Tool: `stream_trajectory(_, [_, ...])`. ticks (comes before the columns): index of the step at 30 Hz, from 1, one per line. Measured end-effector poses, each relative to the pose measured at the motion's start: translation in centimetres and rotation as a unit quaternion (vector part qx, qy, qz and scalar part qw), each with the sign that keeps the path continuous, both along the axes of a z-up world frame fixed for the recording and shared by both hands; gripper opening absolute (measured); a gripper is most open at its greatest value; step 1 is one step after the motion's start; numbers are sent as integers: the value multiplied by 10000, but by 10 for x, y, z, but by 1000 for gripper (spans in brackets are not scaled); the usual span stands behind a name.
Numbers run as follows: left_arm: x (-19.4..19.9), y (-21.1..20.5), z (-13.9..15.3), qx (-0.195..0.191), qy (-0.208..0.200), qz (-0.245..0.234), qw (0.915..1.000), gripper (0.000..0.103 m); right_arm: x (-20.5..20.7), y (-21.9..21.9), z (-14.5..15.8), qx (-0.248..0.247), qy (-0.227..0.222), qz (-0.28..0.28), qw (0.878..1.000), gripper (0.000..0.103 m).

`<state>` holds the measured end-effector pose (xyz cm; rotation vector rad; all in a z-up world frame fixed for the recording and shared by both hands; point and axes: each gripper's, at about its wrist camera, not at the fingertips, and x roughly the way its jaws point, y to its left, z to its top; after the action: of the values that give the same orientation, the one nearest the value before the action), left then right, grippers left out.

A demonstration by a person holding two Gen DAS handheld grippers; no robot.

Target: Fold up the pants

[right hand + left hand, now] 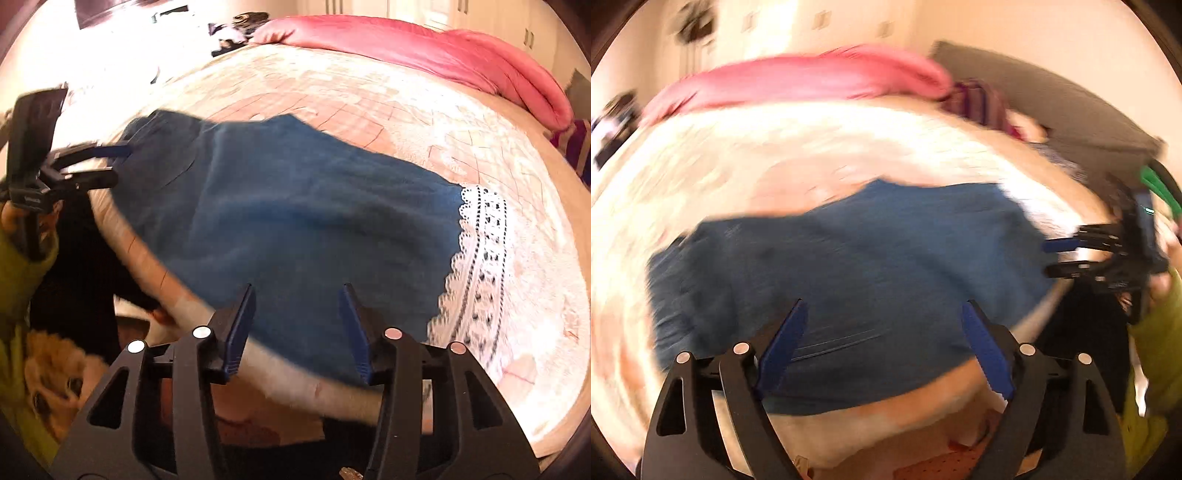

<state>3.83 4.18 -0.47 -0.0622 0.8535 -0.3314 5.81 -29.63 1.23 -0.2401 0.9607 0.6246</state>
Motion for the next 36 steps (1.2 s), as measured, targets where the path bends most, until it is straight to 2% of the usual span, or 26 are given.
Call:
stream_trajectory(2, [5,8,-11,173,253,189,9994,85,9,3,-8,-184,84,-109,9997,52])
stream_trajectory(5, [6,19,-20,605,341,262,9972,83,12,3,-29,-737,293,-302,9964,54])
stream_trajectory(6, [7,25,-21,575,367,247,9974,79,10,-4,-33,-749,307,-283,9963,54])
stream_trajectory(8, [11,44,-20,34,459,290,9985,75,9,-11,-34,-510,433,-396,9970,55])
stream_trajectory(9, [12,49,-20,-108,476,323,9983,69,9,-16,-34,-439,479,-458,9968,55])
stream_trajectory(12, [16,58,-22,-381,535,336,9973,69,8,-20,-35,-415,490,-488,9967,55])
stream_trajectory(18, [6,38,-12,180,356,329,9987,69,-1,-3,-31,-511,337,-396,9973,66])
stream_trajectory(19, [4,35,-6,264,293,332,9987,70,-5,-3,-27,-434,242,-416,9979,67])
stream_trajectory(21, [-1,30,10,342,72,257,9991,78,-15,-3,-19,-142,19,-490,9987,68])
stream_trajectory(23, [0,22,27,400,-186,155,9989,83,-16,-12,-9,126,-155,-627,9978,73])
stream_trajectory(25, [9,13,41,325,-353,13,9988,84,-10,-23,5,452,-353,-856,9947,74])
stream_trajectory(29, [45,-8,55,264,-434,-189,9985,84,14,-49,25,717,-644,-1364,9860,75])
stream_trajectory(31, [71,-22,53,288,-380,-280,9985,84,32,-65,30,942,-614,-1566,9812,75])
stream_trajectory(33, [96,-32,47,142,-162,-336,9992,84,49,-81,32,1122,-516,-1742,9769,75])
stream_trajectory(36, [134,-45,33,-174,125,-352,9992,84,82,-100,28,1376,-286,-1953,9706,66])
